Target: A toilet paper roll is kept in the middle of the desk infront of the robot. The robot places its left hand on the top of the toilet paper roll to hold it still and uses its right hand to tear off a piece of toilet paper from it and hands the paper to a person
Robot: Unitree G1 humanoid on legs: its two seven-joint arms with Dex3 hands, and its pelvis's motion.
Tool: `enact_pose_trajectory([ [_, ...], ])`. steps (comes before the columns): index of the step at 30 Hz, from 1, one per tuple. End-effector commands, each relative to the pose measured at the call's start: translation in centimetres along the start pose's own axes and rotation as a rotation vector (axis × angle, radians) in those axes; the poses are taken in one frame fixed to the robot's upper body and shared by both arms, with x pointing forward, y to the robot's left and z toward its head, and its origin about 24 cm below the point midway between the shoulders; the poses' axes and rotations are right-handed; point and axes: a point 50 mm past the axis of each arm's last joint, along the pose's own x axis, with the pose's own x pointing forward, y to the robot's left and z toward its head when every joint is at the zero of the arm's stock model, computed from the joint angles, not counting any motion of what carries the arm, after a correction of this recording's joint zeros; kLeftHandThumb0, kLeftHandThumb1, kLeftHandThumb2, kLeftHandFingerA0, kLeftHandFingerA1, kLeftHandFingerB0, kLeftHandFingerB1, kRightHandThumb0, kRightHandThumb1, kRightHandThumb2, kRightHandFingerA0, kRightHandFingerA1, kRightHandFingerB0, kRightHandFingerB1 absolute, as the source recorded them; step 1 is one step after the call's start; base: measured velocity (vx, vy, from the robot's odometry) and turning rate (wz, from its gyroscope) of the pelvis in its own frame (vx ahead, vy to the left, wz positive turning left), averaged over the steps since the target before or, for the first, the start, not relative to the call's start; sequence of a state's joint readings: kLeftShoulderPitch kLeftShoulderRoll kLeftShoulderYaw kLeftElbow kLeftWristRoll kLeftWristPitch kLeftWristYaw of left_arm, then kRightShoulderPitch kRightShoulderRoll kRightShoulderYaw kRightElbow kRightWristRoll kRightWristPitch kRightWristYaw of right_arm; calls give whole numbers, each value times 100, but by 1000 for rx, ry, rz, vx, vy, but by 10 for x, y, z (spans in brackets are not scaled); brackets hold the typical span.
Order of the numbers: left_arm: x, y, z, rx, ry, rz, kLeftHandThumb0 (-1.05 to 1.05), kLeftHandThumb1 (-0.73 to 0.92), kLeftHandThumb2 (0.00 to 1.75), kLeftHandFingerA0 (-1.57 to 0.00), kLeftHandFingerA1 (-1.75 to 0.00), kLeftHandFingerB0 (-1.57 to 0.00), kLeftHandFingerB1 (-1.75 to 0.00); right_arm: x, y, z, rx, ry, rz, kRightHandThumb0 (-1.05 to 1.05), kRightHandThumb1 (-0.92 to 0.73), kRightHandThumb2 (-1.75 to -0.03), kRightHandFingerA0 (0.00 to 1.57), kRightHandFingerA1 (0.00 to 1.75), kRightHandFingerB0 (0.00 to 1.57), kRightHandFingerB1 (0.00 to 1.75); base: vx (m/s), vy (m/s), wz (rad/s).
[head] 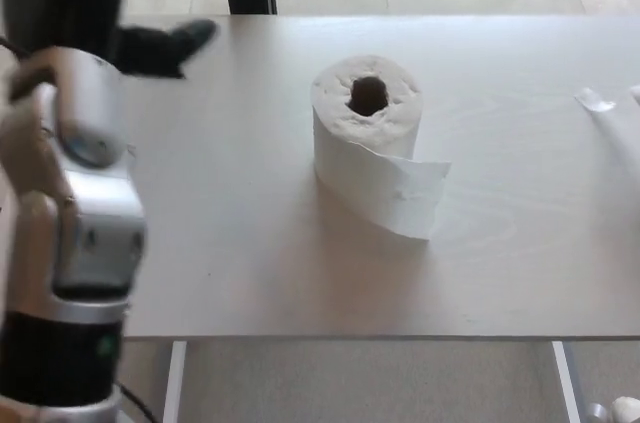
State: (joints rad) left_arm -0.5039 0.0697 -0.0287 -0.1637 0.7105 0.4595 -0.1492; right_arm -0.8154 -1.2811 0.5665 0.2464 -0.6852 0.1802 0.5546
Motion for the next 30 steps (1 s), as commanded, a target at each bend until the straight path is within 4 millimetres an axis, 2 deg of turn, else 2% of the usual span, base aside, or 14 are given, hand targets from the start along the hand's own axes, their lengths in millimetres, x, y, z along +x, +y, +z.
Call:
enact_pose_trajectory([
  [1,-144,225,-109,-552,229,446,-72,91,67,-43,-54,-20,-38,-122,44,-155,740,321,-411,-69,-51,-84,8,48,17,42,0,0,0],
  [3,-144,225,-111,-553,233,446,-72,91,67,-43,-54,-20,-38,-124,47,-155,745,326,-415,-69,-51,-84,8,48,17,42,0,0,0],
  [4,-183,221,-146,-535,385,503,-67,92,70,-53,-61,-24,-44,-137,77,-165,830,403,-539,-62,-63,-59,31,46,36,33,0,0,0],
  [7,-241,210,-177,-508,594,646,-61,92,72,-50,-77,-25,-49,-154,130,-168,1071,495,-734,-52,-61,-58,56,61,53,43,0,0,0],
  [8,-274,202,-207,-539,677,717,-58,88,66,-56,-72,-28,-44,-159,159,-165,1184,548,-798,-54,-63,-59,63,79,58,49,0,0,0],
  [9,-302,196,-228,-578,733,784,-58,88,66,-56,-72,-28,-44,-164,179,-161,1252,589,-834,-54,-63,-59,63,79,58,49,0,0,0],
  [10,-324,189,-241,-584,801,843,-59,84,65,-57,-79,-27,-47,-167,198,-155,1290,611,-861,-49,-63,-59,62,88,59,53,0,0,0],
  [12,-367,173,-263,-600,951,954,-58,83,64,-55,-79,-21,-44,-174,231,-142,1343,679,-908,-47,-63,-59,65,89,61,55,0,0,0],
  [13,-383,164,-271,-612,1022,1004,-57,82,64,-62,-80,-20,-41,-175,246,-138,1352,725,-924,-47,-64,-59,62,97,62,59,0,0,0],
  [14,-399,156,-275,-617,1084,1036,-56,83,65,-56,-82,-19,-41,-175,257,-131,1374,722,-973,-45,-65,-59,68,112,66,66,0,0,0],
  [15,-401,155,-275,-618,1089,1039,-56,83,65,-56,-82,-19,-41,-176,258,-131,1376,720,-979,-45,-65,-59,68,112,66,66,0,0,0],
  [16,-408,149,-276,-626,1114,1059,-54,85,65,-50,-82,-18,-40,-176,266,-120,1363,747,-961,-45,-64,-59,83,132,73,70,0,0,0],
  [23,-410,151,-277,-640,1098,1093,-54,85,65,-50,-82,-18,-40,-169,268,-108,1380,736,-965,-45,-64,-59,83,132,73,70,0,0,0],
  [30,-393,148,-282,-662,1057,1090,-54,85,65,-50,-82,-18,-40,-167,270,-106,1395,750,-990,-45,-64,-59,83,132,73,70,0,0,0],
])
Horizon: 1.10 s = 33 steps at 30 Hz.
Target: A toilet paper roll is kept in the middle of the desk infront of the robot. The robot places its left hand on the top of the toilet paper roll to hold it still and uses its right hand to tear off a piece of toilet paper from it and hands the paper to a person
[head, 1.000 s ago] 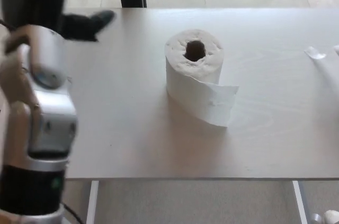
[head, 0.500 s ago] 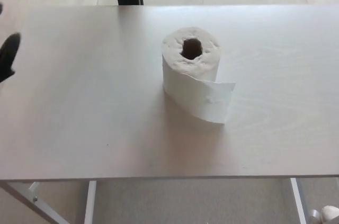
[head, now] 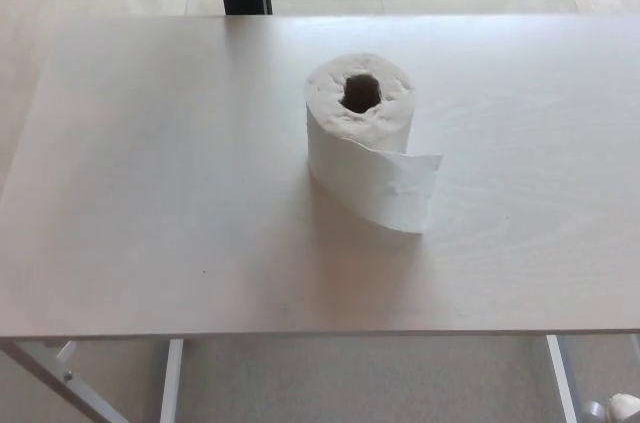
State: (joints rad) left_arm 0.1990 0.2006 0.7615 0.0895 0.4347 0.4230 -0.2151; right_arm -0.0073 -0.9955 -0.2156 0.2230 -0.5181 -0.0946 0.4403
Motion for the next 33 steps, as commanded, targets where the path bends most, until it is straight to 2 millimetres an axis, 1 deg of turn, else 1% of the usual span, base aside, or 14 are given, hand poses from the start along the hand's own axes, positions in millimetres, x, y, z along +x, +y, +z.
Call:
enact_pose_trajectory([
  [1,-51,98,-149,-889,93,487,-54,85,65,-50,-82,-18,-40,-156,96,-134,951,554,-1312,-45,-64,-59,83,132,73,70,0,0,0],
  [6,-52,100,-149,-889,83,489,-54,85,65,-50,-82,-18,-40,-158,100,-135,953,558,-1314,-45,-64,-59,83,132,73,70,0,0,0],
  [11,-56,104,-155,-893,86,496,-54,85,65,-50,-82,-18,-40,-161,100,-135,948,549,-1317,-45,-64,-59,83,132,73,70,0,0,0],
  [13,-57,104,-156,-900,86,499,-54,85,65,-50,-82,-18,-40,-160,98,-135,947,540,-1322,-45,-64,-59,83,132,73,70,0,0,0],
  [15,-55,105,-155,-918,77,507,-54,85,65,-50,-82,-18,-40,-154,96,-131,957,524,-1333,-45,-64,-59,83,132,73,70,0,0,0],
  [19,-57,107,-158,-926,74,514,-54,85,65,-50,-82,-18,-40,-153,96,-130,960,516,-1338,-45,-64,-59,83,132,73,70,0,0,0],
  [25,-56,109,-156,-935,54,517,-54,85,65,-50,-82,-18,-40,-154,97,-131,966,516,-1354,-45,-64,-59,83,132,73,70,0,0,0],
  [33,-57,118,-154,-939,26,526,-54,85,65,-50,-82,-18,-40,-157,103,-131,978,521,-1366,-45,-64,-59,83,132,73,70,0,0,0],
])
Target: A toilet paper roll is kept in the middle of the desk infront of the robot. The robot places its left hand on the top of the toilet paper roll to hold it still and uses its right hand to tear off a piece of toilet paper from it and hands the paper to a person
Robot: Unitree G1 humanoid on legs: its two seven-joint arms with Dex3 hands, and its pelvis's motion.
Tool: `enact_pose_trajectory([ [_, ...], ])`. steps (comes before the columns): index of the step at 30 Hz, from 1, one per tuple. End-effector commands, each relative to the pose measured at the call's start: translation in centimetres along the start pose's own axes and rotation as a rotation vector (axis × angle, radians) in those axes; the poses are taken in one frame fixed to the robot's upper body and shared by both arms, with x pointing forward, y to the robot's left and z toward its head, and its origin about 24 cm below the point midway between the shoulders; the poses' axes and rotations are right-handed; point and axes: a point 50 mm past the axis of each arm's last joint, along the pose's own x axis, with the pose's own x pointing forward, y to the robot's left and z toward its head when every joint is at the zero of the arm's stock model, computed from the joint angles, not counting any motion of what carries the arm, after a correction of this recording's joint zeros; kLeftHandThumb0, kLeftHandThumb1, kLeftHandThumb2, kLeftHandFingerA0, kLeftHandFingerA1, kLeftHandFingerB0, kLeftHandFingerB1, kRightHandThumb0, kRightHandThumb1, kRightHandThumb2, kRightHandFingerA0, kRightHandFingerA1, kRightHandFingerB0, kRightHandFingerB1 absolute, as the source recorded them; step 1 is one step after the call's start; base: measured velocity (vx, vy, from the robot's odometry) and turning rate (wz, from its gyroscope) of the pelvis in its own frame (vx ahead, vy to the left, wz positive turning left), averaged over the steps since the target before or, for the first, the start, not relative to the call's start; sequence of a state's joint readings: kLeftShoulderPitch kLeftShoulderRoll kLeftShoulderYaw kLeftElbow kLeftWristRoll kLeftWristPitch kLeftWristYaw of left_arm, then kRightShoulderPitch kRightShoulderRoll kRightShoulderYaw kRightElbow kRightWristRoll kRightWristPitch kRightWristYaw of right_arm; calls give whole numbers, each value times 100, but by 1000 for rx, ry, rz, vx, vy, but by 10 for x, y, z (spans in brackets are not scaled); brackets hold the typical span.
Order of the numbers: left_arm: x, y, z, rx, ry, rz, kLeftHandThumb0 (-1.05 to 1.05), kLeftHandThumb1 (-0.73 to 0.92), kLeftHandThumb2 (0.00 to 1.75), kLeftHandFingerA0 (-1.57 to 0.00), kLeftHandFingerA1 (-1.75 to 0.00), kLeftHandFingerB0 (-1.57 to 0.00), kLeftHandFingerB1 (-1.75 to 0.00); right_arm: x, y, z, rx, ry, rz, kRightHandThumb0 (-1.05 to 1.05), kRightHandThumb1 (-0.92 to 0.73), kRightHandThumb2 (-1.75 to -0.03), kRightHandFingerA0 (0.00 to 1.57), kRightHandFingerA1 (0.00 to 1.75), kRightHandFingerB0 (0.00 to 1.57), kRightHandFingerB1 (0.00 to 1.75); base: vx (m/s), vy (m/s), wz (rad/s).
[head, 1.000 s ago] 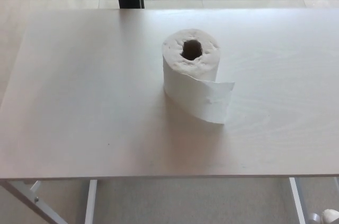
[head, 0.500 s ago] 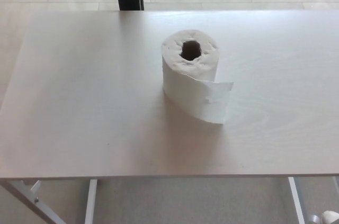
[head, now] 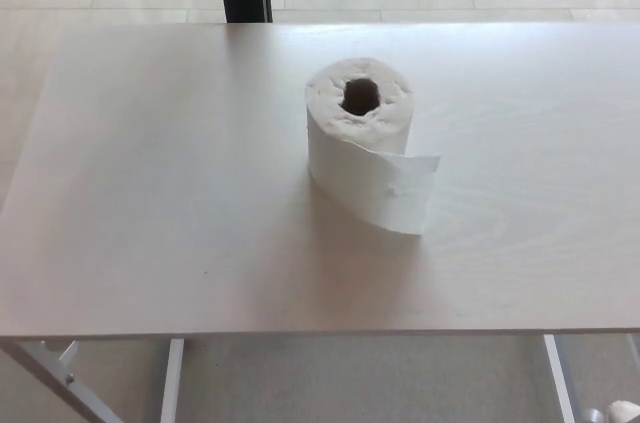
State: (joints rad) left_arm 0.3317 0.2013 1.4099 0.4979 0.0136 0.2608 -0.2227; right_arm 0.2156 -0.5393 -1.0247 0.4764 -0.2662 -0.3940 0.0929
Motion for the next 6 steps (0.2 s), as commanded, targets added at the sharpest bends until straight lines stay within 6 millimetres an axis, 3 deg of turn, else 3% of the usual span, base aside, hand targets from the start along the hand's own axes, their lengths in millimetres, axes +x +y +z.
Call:
enact_pose_trajectory([
  [1,0,27,27,-306,-248,52,-54,85,65,-50,-82,-18,-40,-33,-35,-28,322,30,-601,-45,-64,-59,83,132,73,70,0,0,0],
  [6,1,24,30,-315,-257,46,-54,85,65,-50,-82,-18,-40,-33,-34,-28,330,30,-611,-45,-64,-59,83,132,73,70,0,0,0],
])
